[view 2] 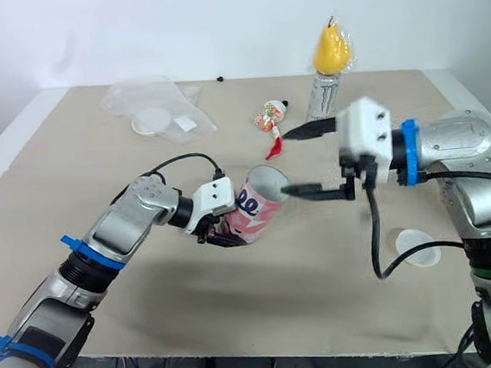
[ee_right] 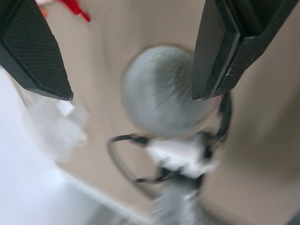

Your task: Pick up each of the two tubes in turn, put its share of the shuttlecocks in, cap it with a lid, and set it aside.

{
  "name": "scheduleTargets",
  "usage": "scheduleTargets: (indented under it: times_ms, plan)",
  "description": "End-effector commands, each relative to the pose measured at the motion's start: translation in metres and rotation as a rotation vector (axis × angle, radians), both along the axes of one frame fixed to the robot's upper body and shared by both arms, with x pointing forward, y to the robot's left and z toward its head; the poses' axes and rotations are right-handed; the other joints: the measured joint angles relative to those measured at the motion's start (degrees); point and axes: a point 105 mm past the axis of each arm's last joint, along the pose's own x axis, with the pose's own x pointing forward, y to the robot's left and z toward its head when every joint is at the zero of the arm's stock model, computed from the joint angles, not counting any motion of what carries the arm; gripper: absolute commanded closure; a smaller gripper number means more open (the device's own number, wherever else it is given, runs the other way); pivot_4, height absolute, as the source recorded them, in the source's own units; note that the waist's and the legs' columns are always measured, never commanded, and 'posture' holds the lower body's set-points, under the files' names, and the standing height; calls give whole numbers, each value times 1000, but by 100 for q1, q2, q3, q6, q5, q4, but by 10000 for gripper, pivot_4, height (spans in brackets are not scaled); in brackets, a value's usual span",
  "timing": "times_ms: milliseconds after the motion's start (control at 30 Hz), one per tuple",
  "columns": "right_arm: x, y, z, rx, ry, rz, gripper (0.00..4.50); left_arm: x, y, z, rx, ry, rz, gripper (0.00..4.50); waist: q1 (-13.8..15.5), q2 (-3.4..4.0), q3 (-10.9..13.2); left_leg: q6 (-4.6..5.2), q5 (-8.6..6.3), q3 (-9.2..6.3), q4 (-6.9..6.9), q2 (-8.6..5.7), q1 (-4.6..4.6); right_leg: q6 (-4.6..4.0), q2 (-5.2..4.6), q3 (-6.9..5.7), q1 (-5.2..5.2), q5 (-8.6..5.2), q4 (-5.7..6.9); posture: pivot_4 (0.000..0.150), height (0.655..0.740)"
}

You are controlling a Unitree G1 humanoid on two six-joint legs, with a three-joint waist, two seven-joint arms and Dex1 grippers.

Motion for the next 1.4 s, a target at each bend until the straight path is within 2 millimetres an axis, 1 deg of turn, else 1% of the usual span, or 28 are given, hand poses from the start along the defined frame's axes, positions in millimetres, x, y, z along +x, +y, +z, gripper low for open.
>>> scheduleTargets:
  times_ms: [33,100,133,200,233,267,300,367,467,533,633,833,1033,1200,1400]
  plan:
    - [11,-46,-1,222,86,-270,771,2,4,-1,18,-6,14,16849,2,0,0,0,0,0,0,-1,0,0,-1,0,0,0,0,1500,7400]
    - [19,-77,-28,291,174,-477,771,1,4,-1,21,-6,10,16849,3,-5,-3,0,0,-5,0,-1,0,0,0,-4,3,-1,0,1500,7400]
    - [22,-95,-49,325,222,-605,771,1,3,-2,22,-5,8,16849,3,-3,-4,0,0,-7,-1,-2,0,-1,0,-6,3,-3,-1,1500,7400]
    - [22,-115,-78,349,252,-767,771,1,4,-1,22,-4,6,16849,-1,0,-6,0,0,-5,-3,-3,1,0,0,-3,2,-3,2,1500,7400]
    - [22,-121,-88,341,262,-823,771,0,4,-2,24,-4,6,16849,-7,3,-7,0,0,-4,-3,-3,1,1,1,-2,-1,-3,3,1500,7400]
    - [24,-123,-92,340,263,-846,771,0,4,-2,26,-3,6,16849,-14,18,-9,0,0,-3,-2,-3,2,2,2,-1,-1,-4,4,1500,7400]
    - [26,-124,-95,348,264,-861,771,0,4,-3,29,-2,5,16849,-23,37,-10,0,0,3,-2,-3,2,9,1,5,-4,-4,5,1500,7400]
    - [32,-128,-99,350,270,-901,771,-1,4,-4,32,0,2,16849,-36,41,-11,4,4,14,-1,-5,6,37,1,18,-7,-8,5,1500,7400]
    - [44,-137,-102,393,275,-967,771,-3,4,-4,32,1,2,16849,-36,38,-9,8,10,13,0,-4,21,35,4,19,1,3,4,1500,7400]
    - [52,-138,-104,396,273,-975,771,-2,5,-4,29,1,12,16849,-27,36,-9,13,15,9,-1,-4,22,34,6,17,4,5,3,1500,7400]
    - [61,-136,-107,411,280,-979,771,-2,8,-5,34,2,24,16849,-23,36,-9,13,15,9,-2,-5,20,36,6,18,5,4,2,1500,7400]
    - [77,-125,-112,418,293,-965,771,-4,12,-6,34,9,42,16849,-29,36,-9,14,15,7,-11,-7,19,34,6,19,3,-1,1,1500,7400]
    - [93,-125,-115,428,285,-995,771,-3,12,-6,35,5,54,16849,-36,36,-8,14,15,7,-11,-7,20,36,6,19,4,-1,1,1500,7400]
    - [99,-126,-116,426,274,-1007,771,-3,12,-6,35,5,57,16849,-38,36,-9,14,15,8,-11,-7,21,35,6,19,4,0,1,1500,7400]
    - [109,-118,-115,455,277,-994,771,-2,13,-6,37,3,63,16849,-47,36,-8,14,15,8,-11,-6,22,35,7,19,4,1,2,1500,7400]
